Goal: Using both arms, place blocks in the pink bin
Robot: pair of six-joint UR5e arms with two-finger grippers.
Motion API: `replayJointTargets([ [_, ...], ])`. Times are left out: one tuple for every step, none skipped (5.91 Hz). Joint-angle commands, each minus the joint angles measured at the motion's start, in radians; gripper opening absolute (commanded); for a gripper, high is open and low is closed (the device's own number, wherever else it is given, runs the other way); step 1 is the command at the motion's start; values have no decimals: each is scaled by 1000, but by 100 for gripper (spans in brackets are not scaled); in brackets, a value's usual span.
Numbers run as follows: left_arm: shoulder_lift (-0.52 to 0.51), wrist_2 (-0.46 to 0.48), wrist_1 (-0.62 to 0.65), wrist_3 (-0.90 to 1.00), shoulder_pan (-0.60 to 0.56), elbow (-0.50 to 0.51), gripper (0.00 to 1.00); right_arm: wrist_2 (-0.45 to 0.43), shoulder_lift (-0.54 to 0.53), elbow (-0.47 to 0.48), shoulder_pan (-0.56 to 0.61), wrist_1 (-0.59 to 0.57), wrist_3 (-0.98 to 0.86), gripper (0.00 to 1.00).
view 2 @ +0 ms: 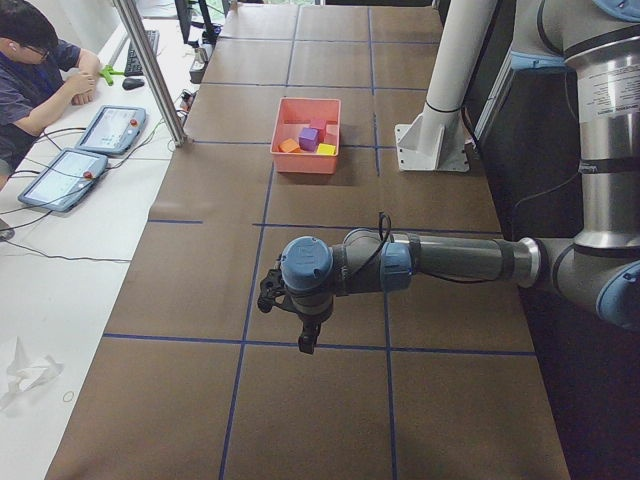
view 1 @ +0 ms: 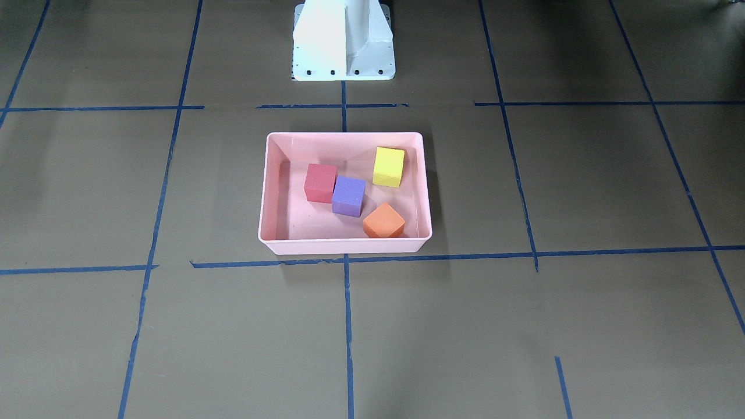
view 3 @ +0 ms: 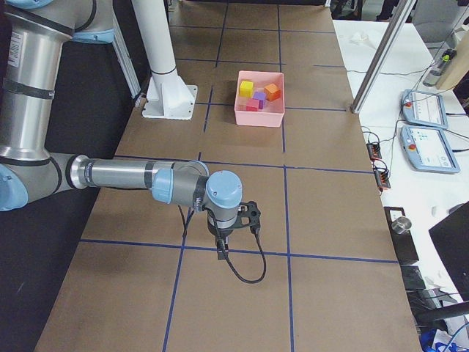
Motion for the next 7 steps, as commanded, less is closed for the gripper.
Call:
replayJointTargets([
  [3,104,7,2,1,-7,100,10,1,0,1,0,1,100],
  [3,104,7,-1,1,3,100,12,1,0,1,0,1,100],
  [20,109,7,-3,3,3,100,18,1,-2,1,0,1,100],
  [32,106,3,2,3,1,100,18,-1,-2,1,0,1,100],
  [33,109,0,2,4,4,100,18,-2,-2,1,0,1,100],
  [33,107,1,2,4,3,100,18,-2,-2,1,0,1,100],
  [33,107,0,2,4,3,100,18,-4,-2,1,0,-1,100],
])
